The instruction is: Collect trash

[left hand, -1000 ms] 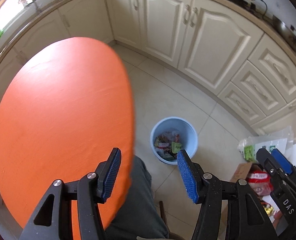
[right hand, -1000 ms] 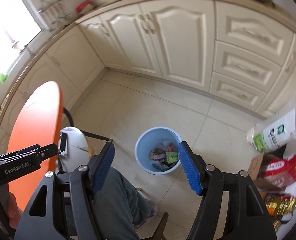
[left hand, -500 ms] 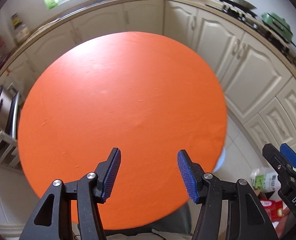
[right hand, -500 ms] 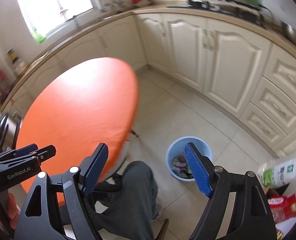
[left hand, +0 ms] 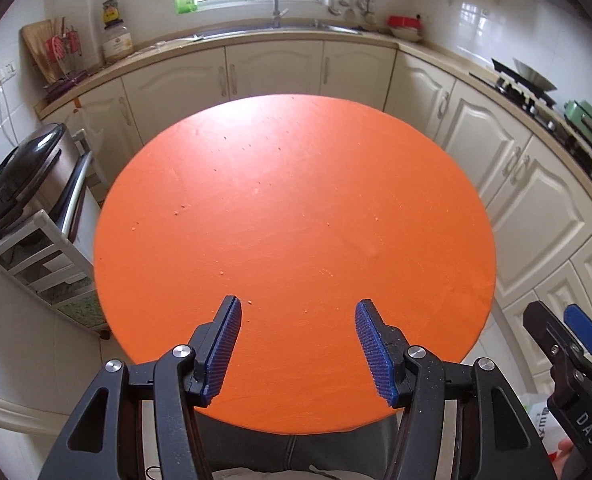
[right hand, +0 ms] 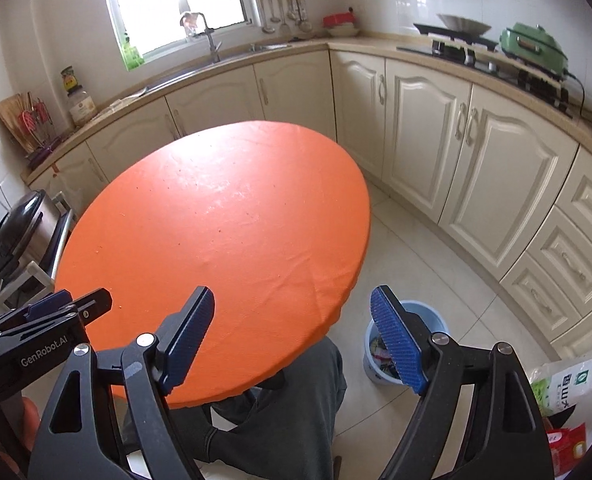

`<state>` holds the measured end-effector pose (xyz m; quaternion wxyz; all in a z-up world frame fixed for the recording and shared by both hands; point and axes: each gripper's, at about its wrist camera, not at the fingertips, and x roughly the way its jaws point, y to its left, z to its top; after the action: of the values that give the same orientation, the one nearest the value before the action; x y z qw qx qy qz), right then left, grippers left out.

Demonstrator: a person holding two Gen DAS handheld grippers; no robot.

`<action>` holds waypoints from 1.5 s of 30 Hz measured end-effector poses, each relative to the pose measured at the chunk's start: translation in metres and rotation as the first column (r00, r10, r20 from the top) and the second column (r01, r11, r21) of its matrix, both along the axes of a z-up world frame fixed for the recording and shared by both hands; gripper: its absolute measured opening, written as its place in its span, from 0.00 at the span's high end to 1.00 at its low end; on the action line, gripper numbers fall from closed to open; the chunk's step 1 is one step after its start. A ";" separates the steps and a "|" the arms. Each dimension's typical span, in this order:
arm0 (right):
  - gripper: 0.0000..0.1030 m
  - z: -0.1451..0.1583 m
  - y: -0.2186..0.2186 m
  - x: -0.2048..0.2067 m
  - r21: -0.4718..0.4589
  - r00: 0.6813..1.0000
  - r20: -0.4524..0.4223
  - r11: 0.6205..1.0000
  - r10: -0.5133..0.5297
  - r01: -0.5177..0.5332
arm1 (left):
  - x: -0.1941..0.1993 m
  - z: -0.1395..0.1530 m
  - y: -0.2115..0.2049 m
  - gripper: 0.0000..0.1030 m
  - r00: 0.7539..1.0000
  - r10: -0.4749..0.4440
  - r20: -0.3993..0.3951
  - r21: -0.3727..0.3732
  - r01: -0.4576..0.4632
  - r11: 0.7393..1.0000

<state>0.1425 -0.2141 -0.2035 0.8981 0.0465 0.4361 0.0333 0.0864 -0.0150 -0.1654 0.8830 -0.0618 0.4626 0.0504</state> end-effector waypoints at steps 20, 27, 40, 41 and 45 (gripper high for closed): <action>0.00 0.072 -0.033 -0.063 -0.052 0.931 0.325 0.980 -0.164 0.190 | -0.091 0.031 -0.067 0.32 0.974 -0.096 0.206 0.067 0.083 0.994; 0.00 0.083 -0.050 -0.073 -0.031 0.906 0.366 0.970 -0.213 0.241 | -0.136 0.038 -0.076 0.32 0.951 -0.094 0.296 0.090 0.071 0.993; 0.00 0.115 -0.057 -0.096 -0.060 0.873 0.466 0.980 -0.142 0.191 | -0.209 0.034 -0.087 0.32 0.915 -0.074 0.396 0.079 0.047 0.996; 0.00 0.117 -0.056 -0.098 -0.083 0.872 0.471 0.977 -0.135 0.196 | -0.213 0.035 -0.088 0.32 0.912 -0.080 0.402 0.077 0.054 0.996; 0.00 0.127 -0.051 -0.112 -0.125 0.848 0.510 0.962 -0.147 0.242 | -0.228 0.039 -0.093 0.32 0.901 -0.103 0.422 0.090 0.072 0.993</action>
<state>0.0306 -0.2651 -0.0767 0.9788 -0.0028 0.1851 -0.0877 -0.1420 -0.1083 -0.1259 0.9657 -0.0185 0.2588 0.0127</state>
